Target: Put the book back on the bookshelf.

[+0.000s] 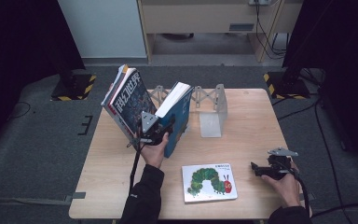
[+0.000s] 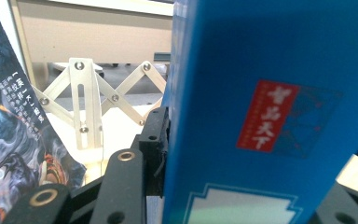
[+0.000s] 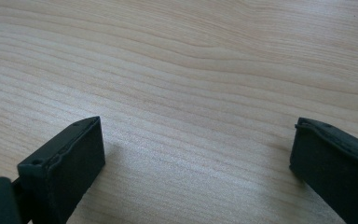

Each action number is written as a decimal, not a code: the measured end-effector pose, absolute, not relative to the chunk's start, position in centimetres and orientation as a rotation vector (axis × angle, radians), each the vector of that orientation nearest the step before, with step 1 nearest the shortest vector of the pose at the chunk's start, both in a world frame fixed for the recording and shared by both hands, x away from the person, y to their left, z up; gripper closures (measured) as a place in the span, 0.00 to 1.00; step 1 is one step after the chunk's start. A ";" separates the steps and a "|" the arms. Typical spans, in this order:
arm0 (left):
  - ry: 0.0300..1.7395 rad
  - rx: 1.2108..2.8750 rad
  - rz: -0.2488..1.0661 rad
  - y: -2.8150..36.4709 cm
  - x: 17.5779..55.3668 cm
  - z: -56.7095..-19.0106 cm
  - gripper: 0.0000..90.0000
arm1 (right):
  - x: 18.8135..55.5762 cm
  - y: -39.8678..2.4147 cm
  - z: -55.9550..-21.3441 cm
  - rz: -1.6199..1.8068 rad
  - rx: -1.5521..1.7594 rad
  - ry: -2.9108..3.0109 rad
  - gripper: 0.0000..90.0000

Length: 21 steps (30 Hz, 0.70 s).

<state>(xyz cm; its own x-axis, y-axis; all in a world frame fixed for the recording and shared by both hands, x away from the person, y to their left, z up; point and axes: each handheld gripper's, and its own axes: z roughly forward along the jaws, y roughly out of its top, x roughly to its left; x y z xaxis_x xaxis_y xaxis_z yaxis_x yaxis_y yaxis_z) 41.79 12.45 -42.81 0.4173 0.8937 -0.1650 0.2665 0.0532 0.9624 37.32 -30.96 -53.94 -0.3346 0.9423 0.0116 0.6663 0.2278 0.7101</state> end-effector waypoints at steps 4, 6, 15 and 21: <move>1.102 1.464 0.667 11.9 42.5 -42.9 0.64 | 37.3 -31.0 -53.9 0.879 1.475 2.085 0.04; 1.099 1.464 0.667 11.6 42.7 -42.9 0.64 | 37.4 -31.0 -53.9 0.878 1.473 2.086 0.04; 1.095 1.467 0.676 11.2 43.2 -43.1 0.63 | 37.4 -31.0 -53.9 0.877 1.475 2.089 0.04; 1.057 1.457 0.653 11.8 42.6 -43.6 0.61 | 37.4 -31.0 -53.9 0.877 1.475 2.088 0.04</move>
<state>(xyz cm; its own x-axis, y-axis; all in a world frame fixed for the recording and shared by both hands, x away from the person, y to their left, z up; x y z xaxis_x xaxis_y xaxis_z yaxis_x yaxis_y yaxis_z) 42.60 11.83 -43.59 0.4369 0.8827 -0.1731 0.2407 0.0707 0.9680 37.36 -30.98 -53.93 -0.3381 0.9411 0.0092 0.6655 0.2321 0.7094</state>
